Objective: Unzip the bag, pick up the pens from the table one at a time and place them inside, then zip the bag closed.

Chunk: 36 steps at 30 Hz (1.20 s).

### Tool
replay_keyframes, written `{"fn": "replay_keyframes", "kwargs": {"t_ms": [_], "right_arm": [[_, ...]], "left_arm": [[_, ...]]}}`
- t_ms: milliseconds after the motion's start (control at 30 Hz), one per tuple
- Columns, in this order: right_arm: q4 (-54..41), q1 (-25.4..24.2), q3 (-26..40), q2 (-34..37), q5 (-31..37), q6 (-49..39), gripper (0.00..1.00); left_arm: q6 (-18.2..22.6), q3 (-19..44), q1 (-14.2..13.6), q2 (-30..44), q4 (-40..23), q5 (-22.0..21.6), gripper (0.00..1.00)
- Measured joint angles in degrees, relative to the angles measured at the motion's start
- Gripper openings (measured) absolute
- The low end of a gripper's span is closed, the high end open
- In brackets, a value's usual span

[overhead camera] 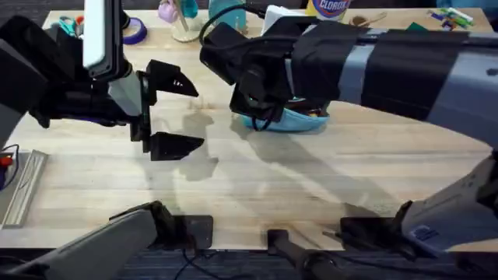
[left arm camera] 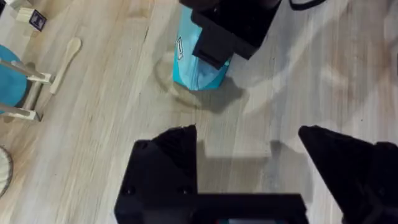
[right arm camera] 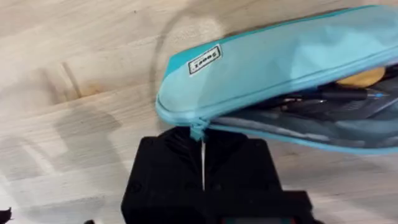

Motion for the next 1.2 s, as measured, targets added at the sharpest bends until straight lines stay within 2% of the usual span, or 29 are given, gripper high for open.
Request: {"fn": "replay_keyframes", "kwargs": {"t_ms": [333,767,1200], "right_arm": [[-0.5,0.2,0.0,-2.9,2.2,-1.7,0.033],[-0.7,0.2,-0.1,-10.6,3.0,-9.6,0.032],[-0.8,0.2,-0.3,-10.9,3.0,-13.0,0.032]], "left_arm": [[0.0,0.0,0.0,0.0,0.0,0.0,0.993],[0.0,0.0,0.0,0.0,0.0,0.0,0.993],[0.0,0.0,0.0,0.0,0.0,0.0,0.993]]}}
